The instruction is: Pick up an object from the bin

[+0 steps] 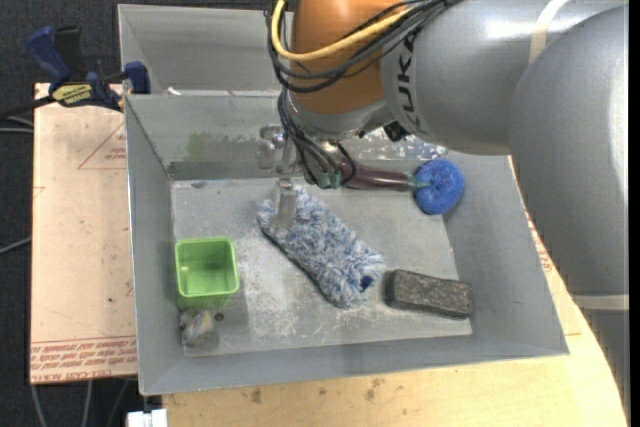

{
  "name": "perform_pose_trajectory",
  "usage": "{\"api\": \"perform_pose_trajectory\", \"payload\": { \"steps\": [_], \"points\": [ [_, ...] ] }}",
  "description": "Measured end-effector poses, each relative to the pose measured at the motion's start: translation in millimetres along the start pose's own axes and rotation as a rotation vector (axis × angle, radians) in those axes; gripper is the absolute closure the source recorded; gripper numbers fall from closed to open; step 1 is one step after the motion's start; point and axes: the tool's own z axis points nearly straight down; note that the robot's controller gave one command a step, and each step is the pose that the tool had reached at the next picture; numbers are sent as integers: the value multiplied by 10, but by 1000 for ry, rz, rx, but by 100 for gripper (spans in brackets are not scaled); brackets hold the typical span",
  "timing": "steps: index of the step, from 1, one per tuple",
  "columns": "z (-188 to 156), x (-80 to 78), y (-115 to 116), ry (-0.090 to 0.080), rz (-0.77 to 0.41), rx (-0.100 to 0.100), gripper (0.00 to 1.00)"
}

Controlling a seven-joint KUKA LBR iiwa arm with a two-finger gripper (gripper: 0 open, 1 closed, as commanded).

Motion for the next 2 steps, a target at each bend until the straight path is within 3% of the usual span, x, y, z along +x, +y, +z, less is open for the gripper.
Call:
{"api": "perform_pose_trajectory", "payload": {
  "steps": [1,2],
  "points": [
    [-52,-11,-7,-6,2,-1,0],
    [121,85,-367,-9,-82,-2,0]
  ]
}}
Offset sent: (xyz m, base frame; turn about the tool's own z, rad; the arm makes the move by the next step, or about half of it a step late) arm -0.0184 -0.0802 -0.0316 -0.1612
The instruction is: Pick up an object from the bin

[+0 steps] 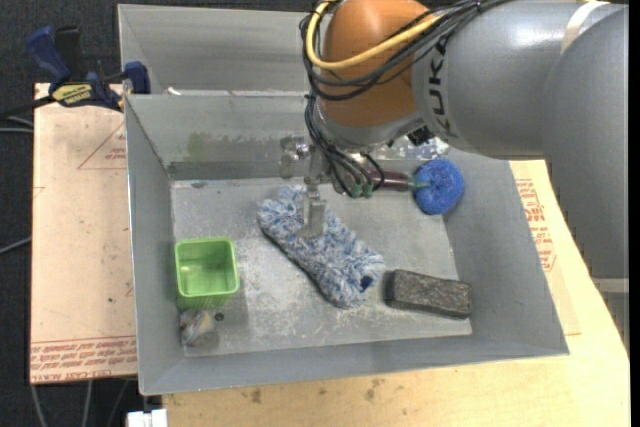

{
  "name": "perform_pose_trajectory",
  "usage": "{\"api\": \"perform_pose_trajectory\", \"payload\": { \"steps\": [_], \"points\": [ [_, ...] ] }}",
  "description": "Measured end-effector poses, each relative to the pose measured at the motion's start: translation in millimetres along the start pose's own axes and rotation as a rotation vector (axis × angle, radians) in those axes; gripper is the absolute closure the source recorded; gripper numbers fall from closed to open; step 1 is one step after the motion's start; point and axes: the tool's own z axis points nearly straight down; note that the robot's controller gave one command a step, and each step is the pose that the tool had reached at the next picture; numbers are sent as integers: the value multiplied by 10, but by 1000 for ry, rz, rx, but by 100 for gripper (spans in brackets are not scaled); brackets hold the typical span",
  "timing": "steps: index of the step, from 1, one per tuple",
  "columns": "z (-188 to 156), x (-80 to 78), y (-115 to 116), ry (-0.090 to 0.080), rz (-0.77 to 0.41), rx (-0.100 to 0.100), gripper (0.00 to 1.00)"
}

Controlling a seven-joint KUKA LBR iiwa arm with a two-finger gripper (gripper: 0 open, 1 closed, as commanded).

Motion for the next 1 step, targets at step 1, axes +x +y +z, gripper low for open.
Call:
{"api": "perform_pose_trajectory", "payload": {
  "steps": [1],
  "points": [
    [219,172,-187,2,-146,3,0]
  ]
}}
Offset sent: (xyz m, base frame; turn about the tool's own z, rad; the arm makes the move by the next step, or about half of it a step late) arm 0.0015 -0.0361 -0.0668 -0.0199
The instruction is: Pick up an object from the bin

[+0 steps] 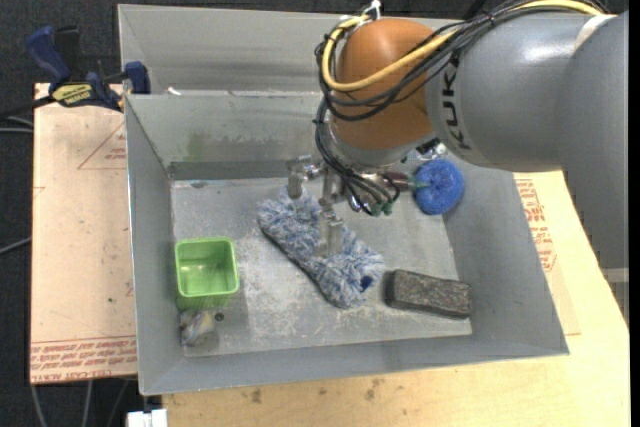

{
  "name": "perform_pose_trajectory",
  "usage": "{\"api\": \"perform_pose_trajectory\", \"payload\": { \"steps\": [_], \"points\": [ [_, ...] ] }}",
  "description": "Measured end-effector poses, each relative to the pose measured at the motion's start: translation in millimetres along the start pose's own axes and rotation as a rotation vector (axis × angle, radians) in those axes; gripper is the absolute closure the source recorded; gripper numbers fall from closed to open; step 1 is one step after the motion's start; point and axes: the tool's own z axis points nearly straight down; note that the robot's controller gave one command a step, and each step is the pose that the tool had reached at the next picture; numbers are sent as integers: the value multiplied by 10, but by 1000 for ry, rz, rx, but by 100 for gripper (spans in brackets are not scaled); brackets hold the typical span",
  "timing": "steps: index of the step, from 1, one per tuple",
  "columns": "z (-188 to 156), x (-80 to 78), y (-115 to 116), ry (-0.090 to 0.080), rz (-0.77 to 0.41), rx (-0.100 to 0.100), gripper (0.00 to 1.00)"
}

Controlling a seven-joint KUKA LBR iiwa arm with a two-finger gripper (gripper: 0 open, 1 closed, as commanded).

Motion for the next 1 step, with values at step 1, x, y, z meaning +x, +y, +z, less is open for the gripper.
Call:
{"api": "perform_pose_trajectory", "payload": {
  "steps": [1],
  "points": [
    [444,-137,-185,-1,126,-3,100]
  ]
}}
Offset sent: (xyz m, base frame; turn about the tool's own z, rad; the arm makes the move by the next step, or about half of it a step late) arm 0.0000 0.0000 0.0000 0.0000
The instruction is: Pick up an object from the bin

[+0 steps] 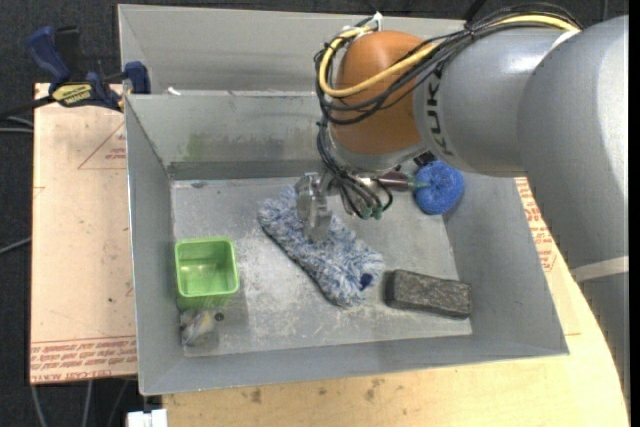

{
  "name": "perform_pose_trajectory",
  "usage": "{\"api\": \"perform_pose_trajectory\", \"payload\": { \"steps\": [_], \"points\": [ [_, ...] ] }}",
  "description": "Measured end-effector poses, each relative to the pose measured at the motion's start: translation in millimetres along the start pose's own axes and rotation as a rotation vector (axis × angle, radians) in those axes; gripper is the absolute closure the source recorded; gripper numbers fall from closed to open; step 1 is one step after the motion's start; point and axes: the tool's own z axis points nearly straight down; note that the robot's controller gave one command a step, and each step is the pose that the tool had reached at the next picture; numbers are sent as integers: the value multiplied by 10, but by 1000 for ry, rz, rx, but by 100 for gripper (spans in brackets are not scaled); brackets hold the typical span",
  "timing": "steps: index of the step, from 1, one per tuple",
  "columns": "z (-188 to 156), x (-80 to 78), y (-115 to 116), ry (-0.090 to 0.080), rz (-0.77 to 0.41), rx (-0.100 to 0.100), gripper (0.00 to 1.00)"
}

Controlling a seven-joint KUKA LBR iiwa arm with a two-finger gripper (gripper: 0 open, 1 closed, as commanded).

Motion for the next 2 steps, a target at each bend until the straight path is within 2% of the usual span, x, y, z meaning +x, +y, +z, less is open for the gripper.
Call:
{"api": "perform_pose_trajectory", "payload": {
  "steps": [1,2],
  "points": [
    [0,0,-1,0,1,0,100],
    [-705,-106,143,-3,9,0,0]
  ]
}}
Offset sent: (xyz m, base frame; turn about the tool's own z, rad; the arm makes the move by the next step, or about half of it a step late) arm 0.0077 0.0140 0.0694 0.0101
